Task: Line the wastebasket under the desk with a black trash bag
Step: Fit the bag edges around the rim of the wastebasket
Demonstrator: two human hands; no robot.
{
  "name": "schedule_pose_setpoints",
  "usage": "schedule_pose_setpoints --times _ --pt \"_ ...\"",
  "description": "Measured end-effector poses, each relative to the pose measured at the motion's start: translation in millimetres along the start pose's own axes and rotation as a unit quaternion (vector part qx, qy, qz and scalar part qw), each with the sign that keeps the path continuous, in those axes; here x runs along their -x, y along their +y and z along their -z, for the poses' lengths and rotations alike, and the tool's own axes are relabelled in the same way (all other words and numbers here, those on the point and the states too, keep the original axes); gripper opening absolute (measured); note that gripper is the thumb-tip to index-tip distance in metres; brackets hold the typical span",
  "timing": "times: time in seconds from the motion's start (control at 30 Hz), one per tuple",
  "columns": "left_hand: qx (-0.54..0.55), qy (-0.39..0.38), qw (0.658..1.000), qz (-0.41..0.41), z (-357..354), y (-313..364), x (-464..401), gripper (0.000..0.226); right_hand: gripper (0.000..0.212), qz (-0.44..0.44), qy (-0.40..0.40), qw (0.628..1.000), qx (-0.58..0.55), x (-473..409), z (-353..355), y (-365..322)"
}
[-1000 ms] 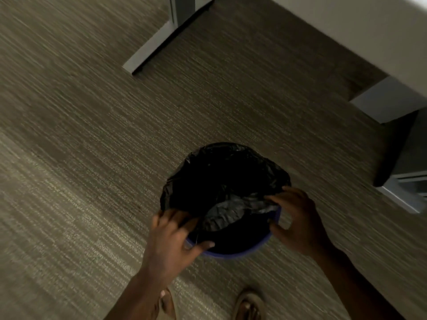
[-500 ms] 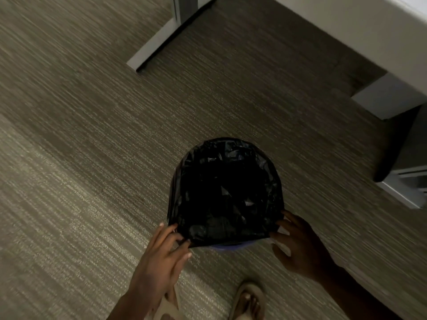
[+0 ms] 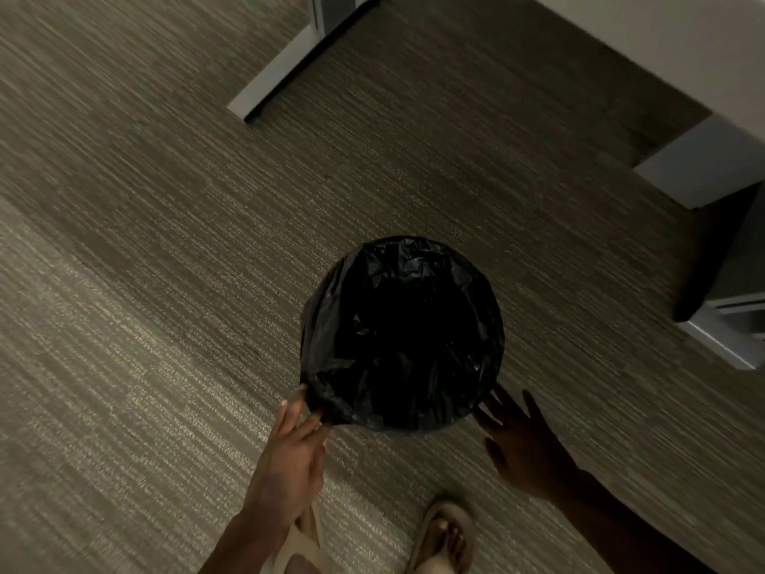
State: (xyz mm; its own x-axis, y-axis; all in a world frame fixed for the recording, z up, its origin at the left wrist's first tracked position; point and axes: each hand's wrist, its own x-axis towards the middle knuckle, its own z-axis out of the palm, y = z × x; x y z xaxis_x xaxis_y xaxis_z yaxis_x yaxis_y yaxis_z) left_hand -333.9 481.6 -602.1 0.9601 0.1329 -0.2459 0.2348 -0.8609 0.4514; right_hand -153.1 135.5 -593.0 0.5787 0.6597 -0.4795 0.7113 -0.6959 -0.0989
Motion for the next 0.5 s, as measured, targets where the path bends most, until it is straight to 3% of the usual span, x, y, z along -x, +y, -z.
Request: schedule_pose_setpoints --times 0.07,0.13,0.2,0.27,0.33,0.43,0.5 --pt "0.154 0.058 0.982 0.09 11.9 12.7 -3.5 0.035 0.044 -0.072 0.064 0.987 -0.127 0.5 5.0 -6.1" --pt "0.278 0.156 0.926 0.203 31.7 32.6 -11.0 0.034 0.021 -0.17 0.19 0.94 -0.228 -0.4 28.1 -13.1" --pt "0.32 0.259 0.87 0.27 51.5 48.0 -19.8 0.035 0.019 -0.196 0.324 0.888 -0.262 -6.0 60.5 -25.1" --pt "0.33 0.302 0.839 0.309 64.7 55.7 -32.1 0.025 0.031 -0.145 0.373 0.879 -0.26 -21.1 90.7 -45.7" --pt "0.337 0.266 0.846 0.316 74.2 62.4 -48.8 0.022 0.055 -0.086 0.299 0.906 -0.285 -41.8 112.0 -72.5" --pt "0.343 0.142 0.883 0.288 79.8 67.4 -78.7 0.073 0.078 -0.098 0.116 0.932 -0.329 -89.4 115.1 -108.1" --pt "0.395 0.102 0.865 0.292 81.4 70.9 -96.0 0.092 0.074 -0.119 0.021 0.908 -0.402 -122.7 117.1 -134.5"
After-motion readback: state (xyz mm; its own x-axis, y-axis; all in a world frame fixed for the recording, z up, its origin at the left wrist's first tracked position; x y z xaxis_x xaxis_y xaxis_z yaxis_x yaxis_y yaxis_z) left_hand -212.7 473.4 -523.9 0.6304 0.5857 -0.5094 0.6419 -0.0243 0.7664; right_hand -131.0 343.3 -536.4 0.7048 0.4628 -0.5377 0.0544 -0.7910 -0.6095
